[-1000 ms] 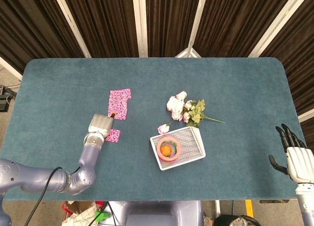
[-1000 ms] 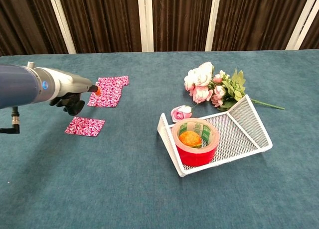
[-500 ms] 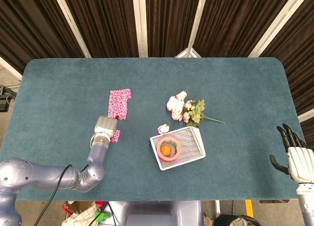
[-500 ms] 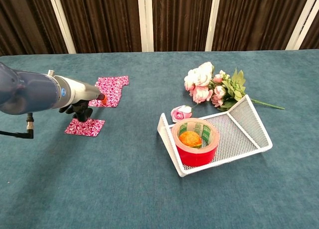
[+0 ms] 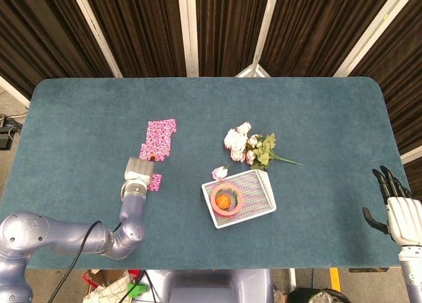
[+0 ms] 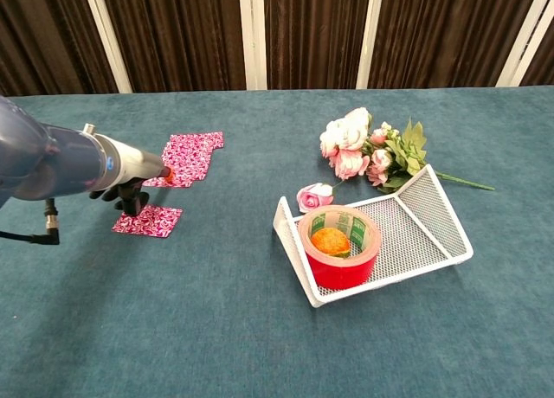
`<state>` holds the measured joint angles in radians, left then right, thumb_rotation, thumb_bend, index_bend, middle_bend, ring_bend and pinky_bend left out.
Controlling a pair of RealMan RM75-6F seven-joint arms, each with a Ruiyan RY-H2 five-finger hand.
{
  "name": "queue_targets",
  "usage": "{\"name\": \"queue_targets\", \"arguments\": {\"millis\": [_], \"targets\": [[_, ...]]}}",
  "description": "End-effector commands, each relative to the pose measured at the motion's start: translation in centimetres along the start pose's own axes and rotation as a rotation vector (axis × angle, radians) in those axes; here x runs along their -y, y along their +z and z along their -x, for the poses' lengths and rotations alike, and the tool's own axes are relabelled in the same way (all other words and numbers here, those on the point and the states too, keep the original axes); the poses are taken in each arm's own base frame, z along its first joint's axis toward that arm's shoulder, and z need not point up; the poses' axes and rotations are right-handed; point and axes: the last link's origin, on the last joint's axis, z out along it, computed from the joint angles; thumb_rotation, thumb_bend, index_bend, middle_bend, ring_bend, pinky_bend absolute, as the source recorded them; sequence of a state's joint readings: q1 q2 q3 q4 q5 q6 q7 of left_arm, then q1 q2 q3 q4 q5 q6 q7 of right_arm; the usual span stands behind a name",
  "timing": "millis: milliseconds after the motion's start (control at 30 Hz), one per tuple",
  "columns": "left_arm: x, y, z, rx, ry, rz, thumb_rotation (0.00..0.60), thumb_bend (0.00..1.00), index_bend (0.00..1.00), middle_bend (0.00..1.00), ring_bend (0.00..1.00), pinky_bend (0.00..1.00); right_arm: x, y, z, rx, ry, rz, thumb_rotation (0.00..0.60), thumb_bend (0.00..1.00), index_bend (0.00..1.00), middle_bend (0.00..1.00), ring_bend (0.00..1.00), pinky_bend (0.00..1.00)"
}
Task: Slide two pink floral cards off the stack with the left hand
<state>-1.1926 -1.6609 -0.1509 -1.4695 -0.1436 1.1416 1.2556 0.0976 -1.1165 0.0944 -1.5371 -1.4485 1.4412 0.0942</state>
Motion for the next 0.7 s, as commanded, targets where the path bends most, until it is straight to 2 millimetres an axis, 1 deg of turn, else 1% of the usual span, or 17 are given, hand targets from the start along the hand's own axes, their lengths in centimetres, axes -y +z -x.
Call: {"name": "queue_targets", "arguments": {"millis": [33, 233, 700], "targets": [[0.9, -0.1, 0.3, 0.026, 0.009, -0.037, 0.6, 0.97, 0.0, 0.81, 0.77, 0.68, 0.0, 0.0, 0.0, -0.001, 0.002, -0.002, 0.6, 0.37, 0.0, 0.05, 0.13, 0.25], [2.8, 0.1, 0.9, 0.06, 0.013, -0.102, 0.6, 0.97, 0.0, 0.81, 0.77, 0.68, 0.0, 0.0, -0.1, -0.001, 0.004, -0.003, 0.6, 0.37, 0.0, 0.05, 0.13, 0.25], [6.6, 0.8, 2.2, 0.099, 0.009, -0.168, 0.6, 0.97, 0.0, 0.81, 0.77, 0.68, 0.3, -0.1, 0.1, 0.004, 0.004, -0.015, 0.6, 0.37, 0.0, 0.05, 0.13, 0.25]]}}
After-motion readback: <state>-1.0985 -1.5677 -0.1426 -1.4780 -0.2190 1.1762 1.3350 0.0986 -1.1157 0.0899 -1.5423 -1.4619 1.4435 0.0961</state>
